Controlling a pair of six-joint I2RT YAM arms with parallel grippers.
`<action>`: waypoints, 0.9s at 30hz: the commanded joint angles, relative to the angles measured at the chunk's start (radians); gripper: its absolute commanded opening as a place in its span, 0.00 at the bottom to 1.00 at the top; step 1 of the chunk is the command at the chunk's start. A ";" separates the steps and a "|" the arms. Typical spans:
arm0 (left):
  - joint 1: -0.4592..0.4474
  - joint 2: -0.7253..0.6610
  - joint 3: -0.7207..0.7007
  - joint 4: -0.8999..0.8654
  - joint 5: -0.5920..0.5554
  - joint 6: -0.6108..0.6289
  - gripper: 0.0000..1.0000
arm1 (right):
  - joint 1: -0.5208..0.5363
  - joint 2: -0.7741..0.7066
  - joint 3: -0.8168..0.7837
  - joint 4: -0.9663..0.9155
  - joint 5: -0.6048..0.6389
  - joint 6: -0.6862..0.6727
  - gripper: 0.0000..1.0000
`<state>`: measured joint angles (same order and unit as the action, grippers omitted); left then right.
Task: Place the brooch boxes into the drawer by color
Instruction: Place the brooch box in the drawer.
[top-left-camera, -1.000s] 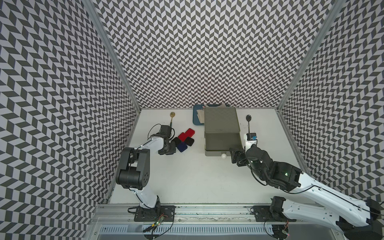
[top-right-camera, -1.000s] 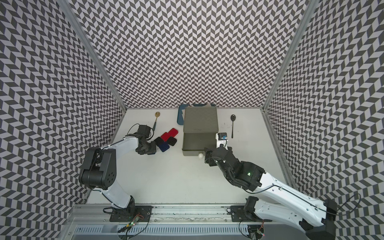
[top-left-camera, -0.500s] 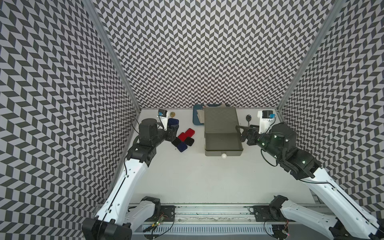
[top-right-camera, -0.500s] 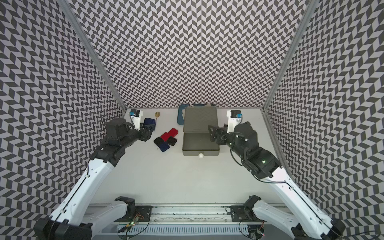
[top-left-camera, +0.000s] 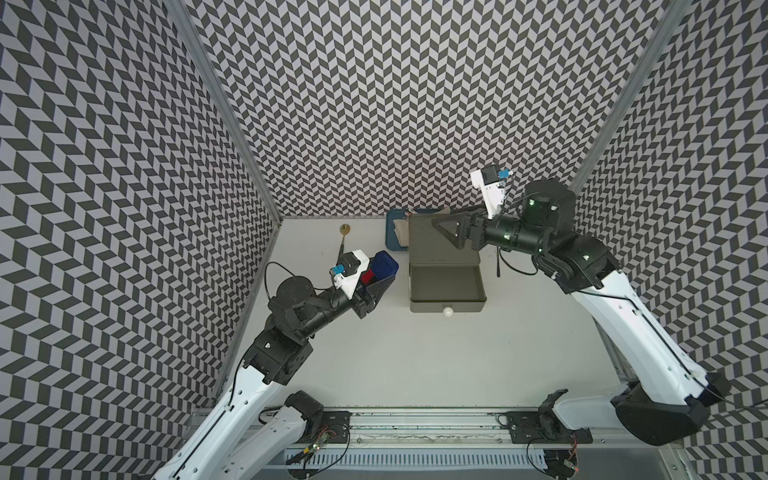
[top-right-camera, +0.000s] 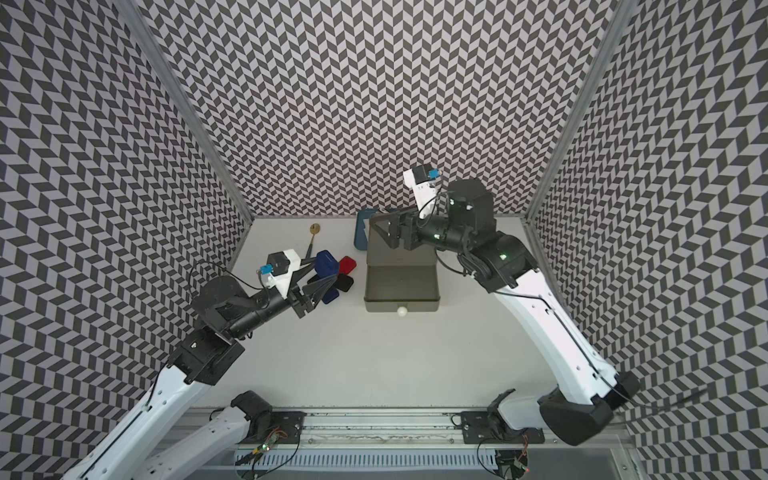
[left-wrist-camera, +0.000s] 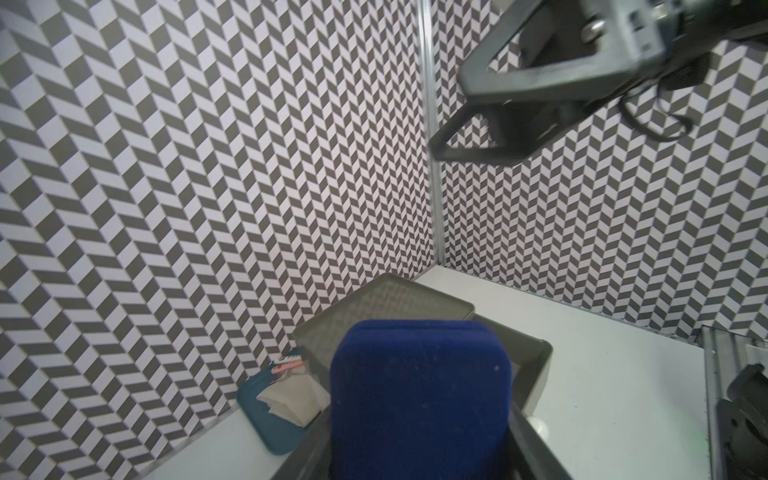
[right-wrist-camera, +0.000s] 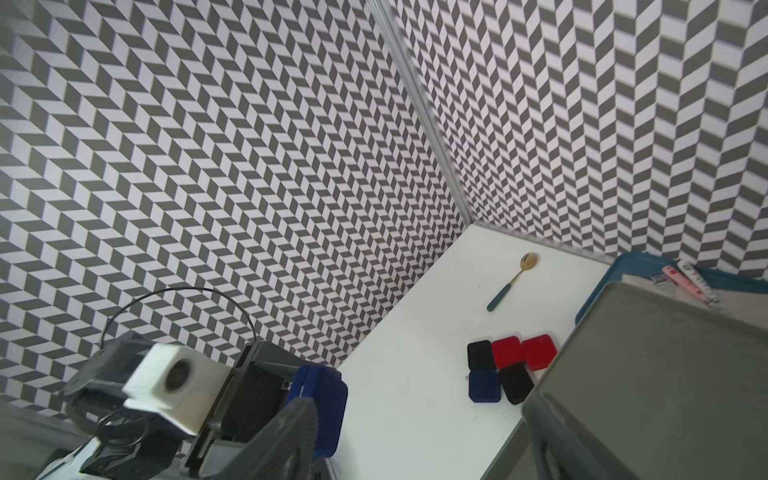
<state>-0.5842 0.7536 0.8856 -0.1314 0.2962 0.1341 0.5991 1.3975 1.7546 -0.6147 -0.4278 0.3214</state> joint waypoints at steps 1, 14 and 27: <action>-0.091 0.028 0.054 -0.034 -0.149 0.071 0.46 | 0.035 0.014 0.042 -0.059 -0.031 -0.009 0.82; -0.274 0.138 0.084 -0.094 -0.394 0.141 0.45 | 0.149 0.077 0.071 -0.177 0.092 -0.032 0.73; -0.273 0.142 0.104 -0.111 -0.401 0.147 0.45 | 0.209 0.105 0.003 -0.188 0.066 -0.041 0.68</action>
<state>-0.8513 0.9024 0.9470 -0.2344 -0.0937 0.2726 0.7948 1.4921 1.7641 -0.8242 -0.3573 0.2943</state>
